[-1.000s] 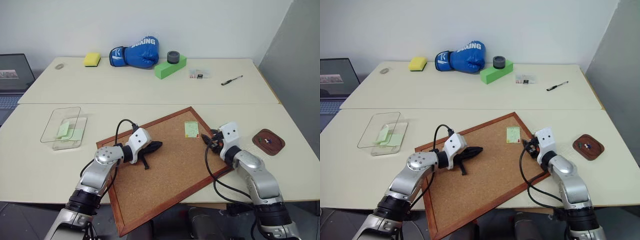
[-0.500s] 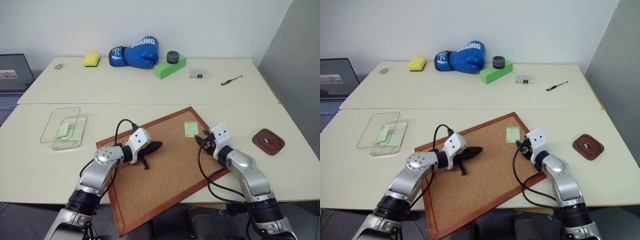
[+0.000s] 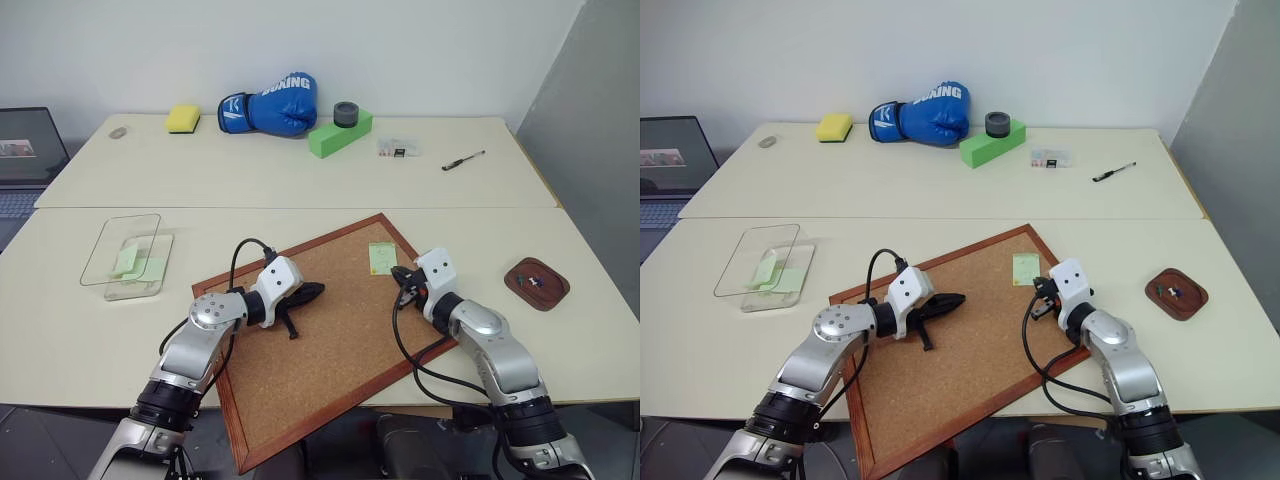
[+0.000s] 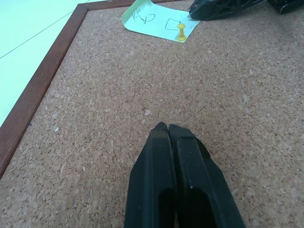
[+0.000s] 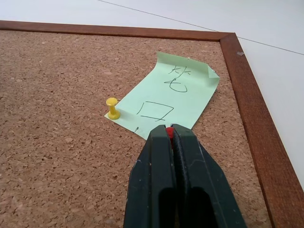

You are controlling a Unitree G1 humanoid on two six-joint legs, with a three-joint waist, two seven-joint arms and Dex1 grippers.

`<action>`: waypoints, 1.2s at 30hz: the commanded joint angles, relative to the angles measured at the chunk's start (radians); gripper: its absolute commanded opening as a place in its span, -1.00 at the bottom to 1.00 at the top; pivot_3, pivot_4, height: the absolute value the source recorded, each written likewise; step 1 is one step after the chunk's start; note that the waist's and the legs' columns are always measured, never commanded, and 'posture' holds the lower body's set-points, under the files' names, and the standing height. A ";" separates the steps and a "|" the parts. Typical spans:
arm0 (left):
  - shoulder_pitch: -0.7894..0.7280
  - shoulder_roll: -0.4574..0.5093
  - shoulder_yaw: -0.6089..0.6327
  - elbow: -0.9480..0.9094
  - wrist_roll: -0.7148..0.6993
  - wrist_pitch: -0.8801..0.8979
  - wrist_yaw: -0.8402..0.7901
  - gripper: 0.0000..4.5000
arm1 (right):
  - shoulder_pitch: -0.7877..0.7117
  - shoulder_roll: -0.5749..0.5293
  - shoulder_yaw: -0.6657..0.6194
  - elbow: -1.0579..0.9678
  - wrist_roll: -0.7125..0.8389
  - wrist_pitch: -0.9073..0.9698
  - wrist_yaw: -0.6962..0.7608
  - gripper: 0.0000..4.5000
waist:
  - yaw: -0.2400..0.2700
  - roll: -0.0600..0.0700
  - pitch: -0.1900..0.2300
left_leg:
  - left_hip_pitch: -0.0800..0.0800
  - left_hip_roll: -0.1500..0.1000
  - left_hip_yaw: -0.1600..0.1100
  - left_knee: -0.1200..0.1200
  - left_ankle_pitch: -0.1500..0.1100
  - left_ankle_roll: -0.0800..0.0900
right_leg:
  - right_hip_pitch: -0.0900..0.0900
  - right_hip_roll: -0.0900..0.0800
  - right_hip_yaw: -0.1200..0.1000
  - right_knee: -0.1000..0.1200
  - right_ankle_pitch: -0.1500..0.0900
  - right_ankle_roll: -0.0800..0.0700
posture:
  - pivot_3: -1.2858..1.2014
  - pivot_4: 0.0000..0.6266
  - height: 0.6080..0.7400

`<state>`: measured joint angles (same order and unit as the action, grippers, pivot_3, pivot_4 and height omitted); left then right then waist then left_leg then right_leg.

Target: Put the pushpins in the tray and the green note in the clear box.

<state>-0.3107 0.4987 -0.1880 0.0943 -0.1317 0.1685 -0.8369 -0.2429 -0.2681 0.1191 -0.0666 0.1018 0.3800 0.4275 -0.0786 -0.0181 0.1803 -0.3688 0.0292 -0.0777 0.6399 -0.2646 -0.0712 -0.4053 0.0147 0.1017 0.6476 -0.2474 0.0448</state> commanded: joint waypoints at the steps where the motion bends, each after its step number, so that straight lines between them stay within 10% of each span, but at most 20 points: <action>1: 0.014 0.011 -0.021 0.064 0.057 0.027 0.023 -0.98 | -0.008 -0.004 -0.031 -0.073 0.023 -0.036 0.009 -0.98 | 0.000 0.000 0.000 | 0.000 0.000 0.000 0.000 0.000 0.000 | 0.000 0.000 0.000 0.000 0.000 0.000 | 0.03 -0.52 1.00; 19: 0.003 0.004 -0.033 0.079 0.077 0.041 0.031 -0.98 | -0.013 -0.001 -0.125 -0.164 0.095 0.011 -0.011 -0.98 | 0.000 0.000 0.000 | 0.000 0.000 0.000 0.000 0.000 0.000 | 0.000 0.000 0.000 0.000 0.000 0.000 | 0.03 -0.52 1.00; 36: -0.005 0.010 -0.043 0.081 0.073 0.039 0.021 -0.98 | 0.192 -0.296 -0.450 -0.142 0.056 0.074 -0.054 -0.98 | 0.006 -0.001 0.001 | 0.001 0.000 0.001 0.000 0.000 0.000 | 0.000 -0.001 0.001 -0.003 0.000 0.000 | 0.03 -0.52 1.00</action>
<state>-0.3345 0.4981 -0.2034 0.1133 -0.1101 0.1679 -0.8221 -0.0479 -0.5391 -0.2867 -0.2167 0.1668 0.4533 0.3844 -0.0728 -0.0186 0.1810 -0.3682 0.0289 -0.0766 0.6396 -0.2647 -0.0713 -0.4058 0.0137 0.1027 0.6450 -0.2476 0.0449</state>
